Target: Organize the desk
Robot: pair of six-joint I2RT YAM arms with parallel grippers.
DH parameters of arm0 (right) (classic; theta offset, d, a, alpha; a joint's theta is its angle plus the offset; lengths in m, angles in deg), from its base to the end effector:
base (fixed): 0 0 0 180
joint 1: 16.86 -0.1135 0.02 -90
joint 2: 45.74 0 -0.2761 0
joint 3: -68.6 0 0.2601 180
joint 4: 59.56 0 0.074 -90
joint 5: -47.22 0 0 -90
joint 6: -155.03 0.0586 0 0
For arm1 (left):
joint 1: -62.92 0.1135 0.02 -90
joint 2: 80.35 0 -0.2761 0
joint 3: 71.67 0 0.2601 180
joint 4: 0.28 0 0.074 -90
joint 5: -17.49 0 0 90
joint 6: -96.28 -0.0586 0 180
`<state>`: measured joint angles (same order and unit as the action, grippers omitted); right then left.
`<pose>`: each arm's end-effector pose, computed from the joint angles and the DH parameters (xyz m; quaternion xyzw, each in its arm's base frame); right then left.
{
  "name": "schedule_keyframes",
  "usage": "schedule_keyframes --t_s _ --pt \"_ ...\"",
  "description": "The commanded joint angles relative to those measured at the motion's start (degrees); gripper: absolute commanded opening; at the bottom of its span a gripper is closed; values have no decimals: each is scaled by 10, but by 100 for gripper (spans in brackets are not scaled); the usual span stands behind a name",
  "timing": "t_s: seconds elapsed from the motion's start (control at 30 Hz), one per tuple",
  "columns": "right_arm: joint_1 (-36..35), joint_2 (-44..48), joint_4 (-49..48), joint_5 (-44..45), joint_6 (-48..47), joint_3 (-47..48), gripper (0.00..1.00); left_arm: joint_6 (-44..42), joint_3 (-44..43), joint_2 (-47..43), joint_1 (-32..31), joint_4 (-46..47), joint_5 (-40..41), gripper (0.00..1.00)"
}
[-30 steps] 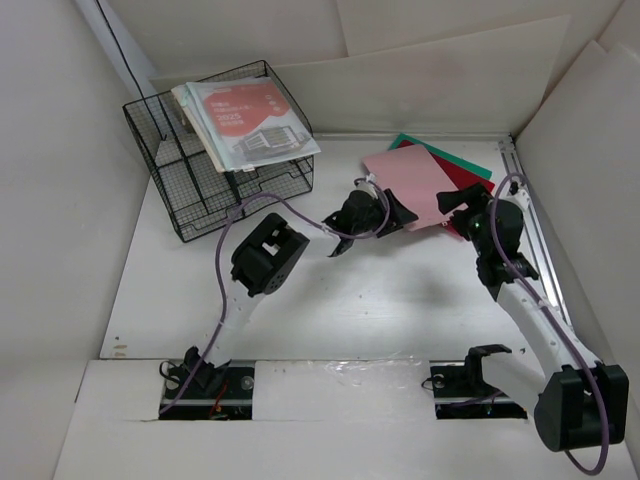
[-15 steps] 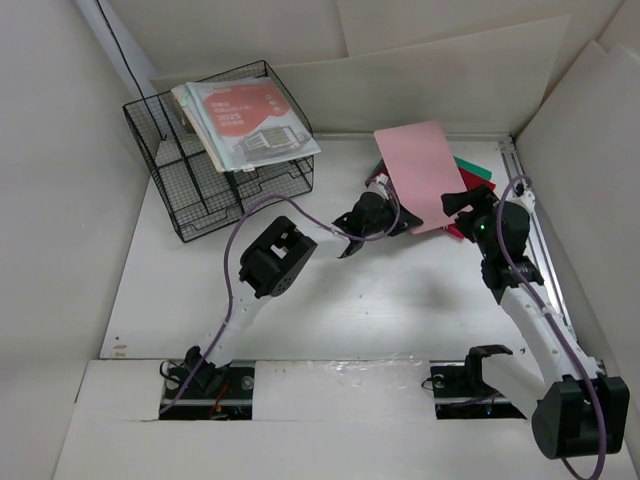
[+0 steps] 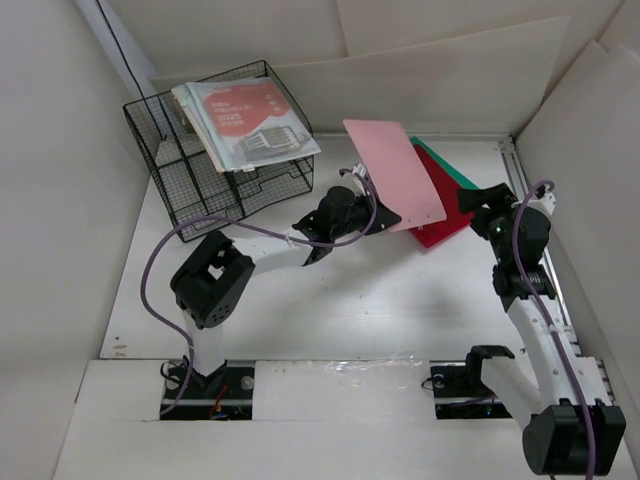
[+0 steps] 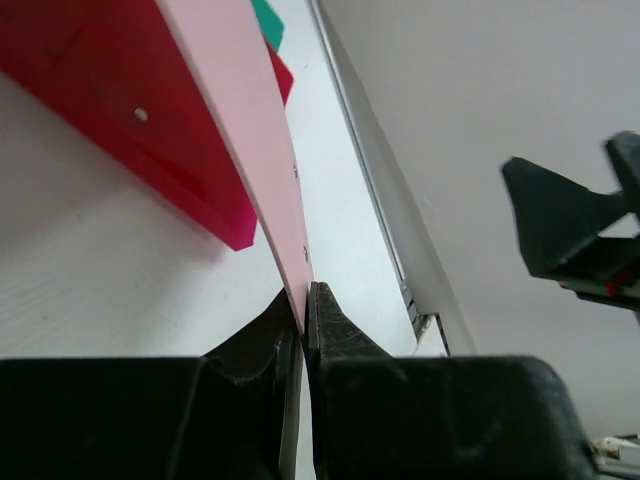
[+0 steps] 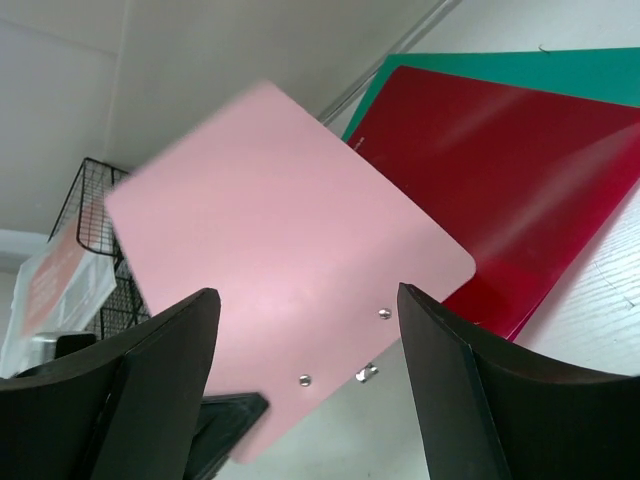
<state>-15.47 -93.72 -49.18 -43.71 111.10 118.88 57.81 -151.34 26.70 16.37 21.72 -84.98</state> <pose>0.2263 -0.0045 0.3104 0.2990 0.6934 0.2548 0.6040 0.3089 -0.3445 0.2455 0.0411 0.7376 -0.5580 0.3780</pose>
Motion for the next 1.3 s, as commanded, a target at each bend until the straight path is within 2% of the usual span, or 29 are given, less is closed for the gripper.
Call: schedule_keyframes --t_s 0.0,0.1,0.2,0.5,0.6,0.73,1.0,1.2,1.27 --pt "9 6 -13 -19 -11 10 77 -53 -27 -36 0 -30 -25 0" --pt "14 1 -13 -29 -17 10 77 -42 -14 -41 5 -25 -31 0" --pt "19 1 -13 -29 -22 10 77 -54 12 -96 11 -28 -2 0" --pt "20 12 -13 -42 -27 10 77 -119 -91 -247 96 -168 33 0" --pt "25 7 -13 -42 -27 4 77 -132 -112 -264 102 -207 39 0" --pt "25 -9 -20 -75 -27 -6 77 -132 -97 -288 107 -214 39 0" --pt "25 -24 -25 -108 -27 6 77 -106 -142 -347 193 -255 16 0" --pt "25 -24 -25 -124 -27 11 77 -122 -201 -394 251 -319 49 0" --pt "20 -24 -25 -124 -27 11 77 -128 -207 -402 251 -344 68 0"
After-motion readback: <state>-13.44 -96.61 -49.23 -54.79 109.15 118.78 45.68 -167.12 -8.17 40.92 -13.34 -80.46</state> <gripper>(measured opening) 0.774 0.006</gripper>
